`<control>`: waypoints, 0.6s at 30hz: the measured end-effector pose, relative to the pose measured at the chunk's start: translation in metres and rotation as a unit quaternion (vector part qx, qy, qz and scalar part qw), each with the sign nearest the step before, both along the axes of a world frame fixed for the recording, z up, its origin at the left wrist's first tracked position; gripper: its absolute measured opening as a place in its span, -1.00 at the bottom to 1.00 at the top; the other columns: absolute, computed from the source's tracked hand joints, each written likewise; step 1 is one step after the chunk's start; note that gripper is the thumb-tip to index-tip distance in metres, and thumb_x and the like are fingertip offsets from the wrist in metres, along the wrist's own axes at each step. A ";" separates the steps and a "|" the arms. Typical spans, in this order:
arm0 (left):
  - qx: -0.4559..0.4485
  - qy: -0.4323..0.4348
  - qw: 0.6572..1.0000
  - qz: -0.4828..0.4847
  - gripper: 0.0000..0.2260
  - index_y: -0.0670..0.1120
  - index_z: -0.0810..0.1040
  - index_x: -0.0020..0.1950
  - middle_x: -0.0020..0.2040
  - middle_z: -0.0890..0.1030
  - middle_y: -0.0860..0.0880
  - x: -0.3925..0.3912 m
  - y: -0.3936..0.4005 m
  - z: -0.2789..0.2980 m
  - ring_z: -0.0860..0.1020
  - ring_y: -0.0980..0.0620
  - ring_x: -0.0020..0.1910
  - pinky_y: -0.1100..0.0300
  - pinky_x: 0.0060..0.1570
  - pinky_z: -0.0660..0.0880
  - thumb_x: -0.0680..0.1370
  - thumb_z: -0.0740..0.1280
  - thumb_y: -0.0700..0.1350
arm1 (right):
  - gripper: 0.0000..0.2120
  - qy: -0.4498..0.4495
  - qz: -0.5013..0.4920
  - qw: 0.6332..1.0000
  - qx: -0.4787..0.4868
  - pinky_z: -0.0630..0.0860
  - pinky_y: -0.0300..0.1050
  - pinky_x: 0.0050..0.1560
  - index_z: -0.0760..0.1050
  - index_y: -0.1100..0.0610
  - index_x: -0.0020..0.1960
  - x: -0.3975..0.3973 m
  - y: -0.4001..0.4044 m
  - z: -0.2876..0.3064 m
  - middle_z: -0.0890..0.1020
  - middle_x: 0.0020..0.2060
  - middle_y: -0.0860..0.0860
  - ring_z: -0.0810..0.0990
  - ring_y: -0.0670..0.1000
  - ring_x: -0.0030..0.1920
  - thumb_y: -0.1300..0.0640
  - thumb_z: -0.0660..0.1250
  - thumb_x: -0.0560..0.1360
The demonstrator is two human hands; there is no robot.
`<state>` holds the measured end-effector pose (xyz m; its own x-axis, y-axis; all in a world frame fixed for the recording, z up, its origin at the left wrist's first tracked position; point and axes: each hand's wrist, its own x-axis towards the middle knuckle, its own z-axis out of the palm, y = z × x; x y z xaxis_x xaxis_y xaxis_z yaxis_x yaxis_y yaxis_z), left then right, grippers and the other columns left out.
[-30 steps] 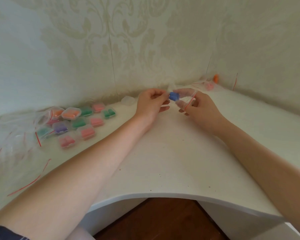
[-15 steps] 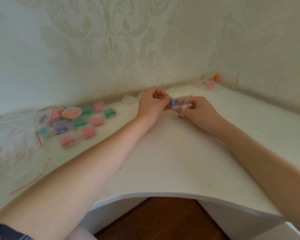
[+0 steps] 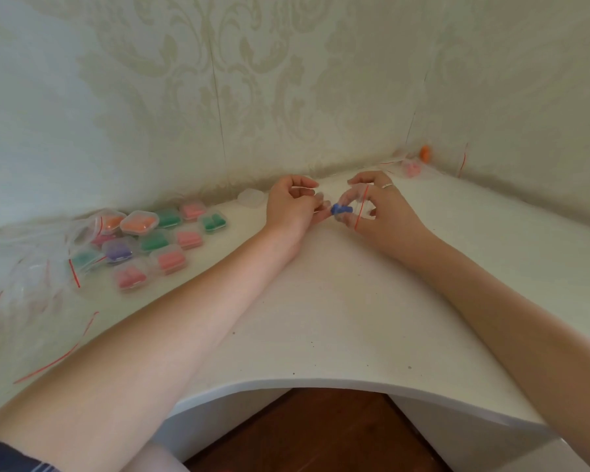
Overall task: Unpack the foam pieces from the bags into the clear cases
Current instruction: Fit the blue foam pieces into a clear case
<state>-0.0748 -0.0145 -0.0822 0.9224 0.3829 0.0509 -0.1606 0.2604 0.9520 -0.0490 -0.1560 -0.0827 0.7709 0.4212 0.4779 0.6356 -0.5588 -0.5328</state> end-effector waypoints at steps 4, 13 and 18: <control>-0.016 -0.002 1.000 -0.006 -0.76 -0.14 0.43 -0.18 -0.17 0.42 -0.08 0.000 0.003 0.000 0.54 0.01 -0.32 0.28 -0.37 0.58 0.49 0.25 -0.47 | -0.87 0.006 -0.010 1.000 -0.015 0.34 -0.06 0.19 0.59 0.04 -0.04 -0.002 -0.001 0.001 0.39 0.28 -0.01 0.36 0.06 0.28 0.07 0.45 0.43; 0.067 -0.017 0.992 0.105 -0.70 -0.11 0.42 -0.28 -0.23 0.40 -0.04 0.004 0.006 -0.002 0.51 0.09 -0.42 0.32 -0.36 0.56 0.46 0.23 -0.50 | -0.95 0.037 -0.006 0.999 0.017 0.32 -0.12 0.25 0.55 -0.02 -0.09 -0.005 -0.002 0.009 0.44 0.24 -0.02 0.35 0.02 0.31 0.01 0.37 0.50; 0.173 -0.070 0.963 0.192 -0.60 -0.03 0.40 -0.36 -0.21 0.43 -0.06 0.005 0.016 -0.002 0.49 -0.05 -0.26 0.22 -0.32 0.58 0.35 0.09 -0.53 | -0.96 0.072 0.031 0.996 0.048 0.22 -0.58 0.00 0.58 0.07 -0.12 -0.013 -0.003 0.015 0.49 0.07 -0.11 0.40 -0.17 0.20 0.11 0.40 0.47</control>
